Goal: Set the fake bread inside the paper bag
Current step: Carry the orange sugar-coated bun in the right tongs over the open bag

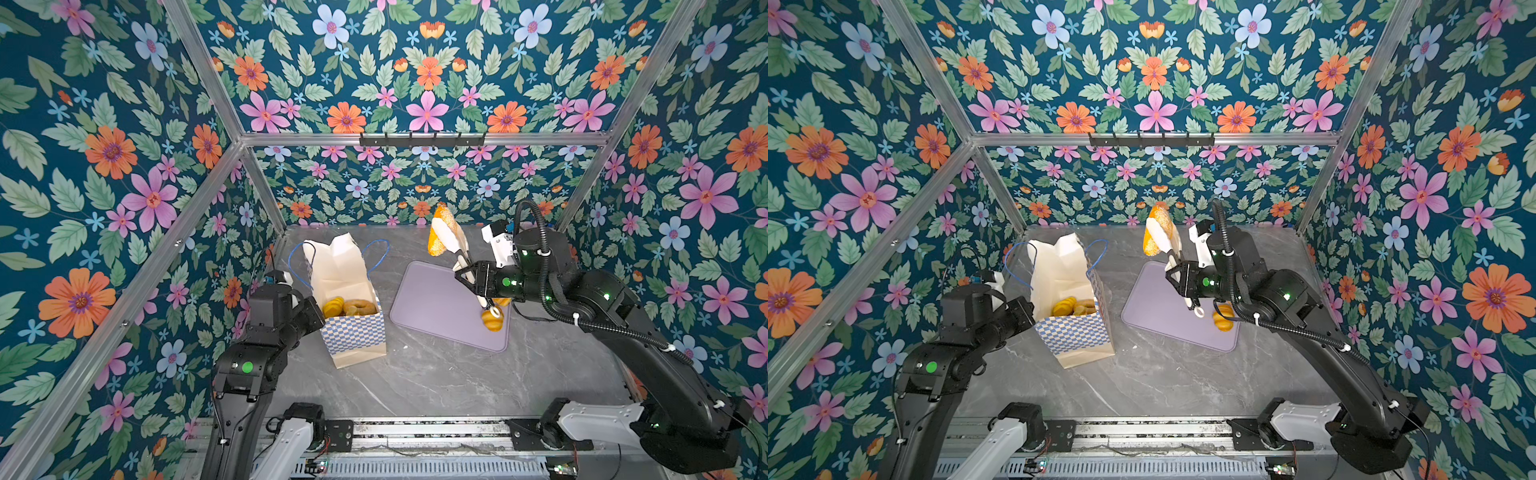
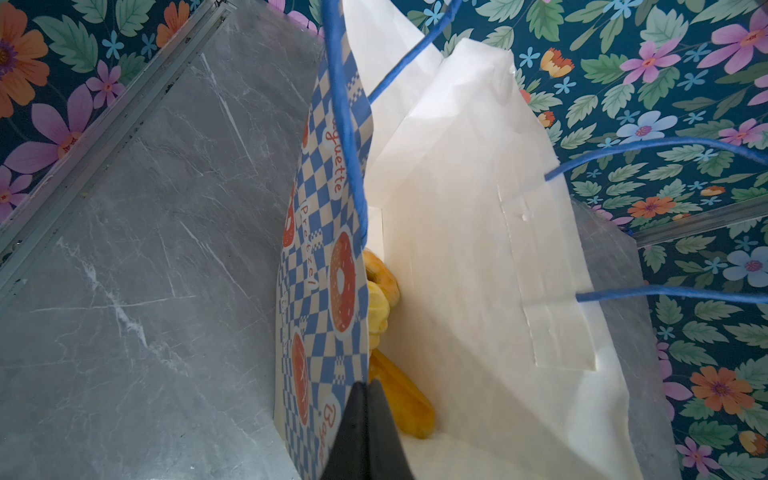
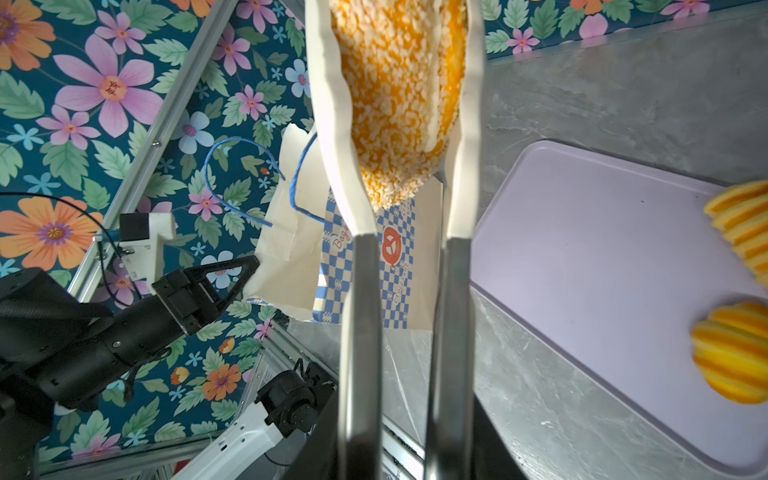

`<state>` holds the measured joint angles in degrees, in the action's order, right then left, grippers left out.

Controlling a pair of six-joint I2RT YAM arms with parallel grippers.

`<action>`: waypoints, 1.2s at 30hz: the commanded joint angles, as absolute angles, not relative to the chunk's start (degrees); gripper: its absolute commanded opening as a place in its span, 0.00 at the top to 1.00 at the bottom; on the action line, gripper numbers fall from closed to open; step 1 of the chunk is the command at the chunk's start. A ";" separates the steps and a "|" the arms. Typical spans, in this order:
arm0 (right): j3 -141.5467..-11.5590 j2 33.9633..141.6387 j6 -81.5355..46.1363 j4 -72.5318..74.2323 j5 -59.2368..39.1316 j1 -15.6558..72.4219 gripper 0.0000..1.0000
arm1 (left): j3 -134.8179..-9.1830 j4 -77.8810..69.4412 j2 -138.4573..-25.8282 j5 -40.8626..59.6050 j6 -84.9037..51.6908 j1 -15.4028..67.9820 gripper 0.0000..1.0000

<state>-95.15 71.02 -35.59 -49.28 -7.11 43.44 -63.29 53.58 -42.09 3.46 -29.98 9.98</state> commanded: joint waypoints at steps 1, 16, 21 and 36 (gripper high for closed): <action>-97.25 72.03 -34.17 -46.21 -6.33 45.18 0.66 | -63.26 52.35 -41.92 3.44 -29.97 10.01 0.94; -106.97 80.10 -30.24 -48.39 -3.81 54.21 0.66 | -62.85 52.30 -41.84 3.74 -29.97 10.02 0.94; -111.05 83.58 -28.82 -50.22 -2.93 56.67 0.66 | -62.93 52.31 -41.84 3.71 -29.97 9.98 0.94; -122.13 93.23 -27.04 -54.58 -2.51 61.08 0.66 | -62.82 52.47 -41.57 3.64 -29.93 9.96 0.94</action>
